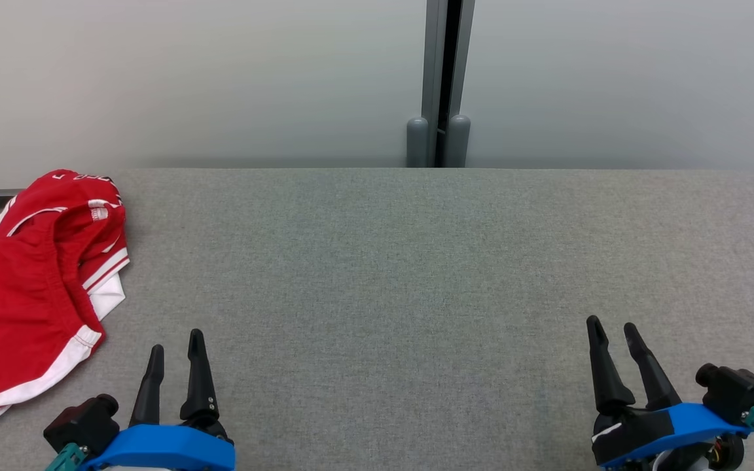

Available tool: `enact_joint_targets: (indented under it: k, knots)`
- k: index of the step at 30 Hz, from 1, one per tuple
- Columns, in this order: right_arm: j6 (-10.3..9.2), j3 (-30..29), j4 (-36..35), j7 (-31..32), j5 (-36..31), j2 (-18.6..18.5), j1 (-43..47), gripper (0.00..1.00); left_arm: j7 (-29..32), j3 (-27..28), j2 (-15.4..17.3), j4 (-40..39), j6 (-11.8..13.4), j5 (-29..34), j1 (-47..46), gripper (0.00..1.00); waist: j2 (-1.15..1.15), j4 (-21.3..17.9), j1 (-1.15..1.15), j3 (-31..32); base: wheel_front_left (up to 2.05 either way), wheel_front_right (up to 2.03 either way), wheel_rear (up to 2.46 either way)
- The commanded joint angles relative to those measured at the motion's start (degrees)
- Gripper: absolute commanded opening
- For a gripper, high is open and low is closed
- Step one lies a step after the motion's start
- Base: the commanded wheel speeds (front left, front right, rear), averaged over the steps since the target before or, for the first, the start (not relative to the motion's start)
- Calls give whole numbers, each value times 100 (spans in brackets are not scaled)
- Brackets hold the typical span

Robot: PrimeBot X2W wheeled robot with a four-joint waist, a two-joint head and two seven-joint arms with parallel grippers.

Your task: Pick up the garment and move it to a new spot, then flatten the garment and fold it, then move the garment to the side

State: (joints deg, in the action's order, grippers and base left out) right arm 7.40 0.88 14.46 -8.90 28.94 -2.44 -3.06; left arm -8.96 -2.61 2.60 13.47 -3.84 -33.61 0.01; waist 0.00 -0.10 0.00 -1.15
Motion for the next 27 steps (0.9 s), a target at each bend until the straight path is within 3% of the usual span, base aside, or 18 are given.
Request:
enact_joint_targets:
  k: [1,27]
  knots:
    - [10,10,-9,-55,-160,-47,-75,100,-46,-14,34,-14,13,130,10,100,0,0,0,-1,0,0,0]
    - [12,71,352,-394,-1494,-55,-191,100,-386,-123,34,416,71,1137,29,100,0,9,0,-18,0,0,0]
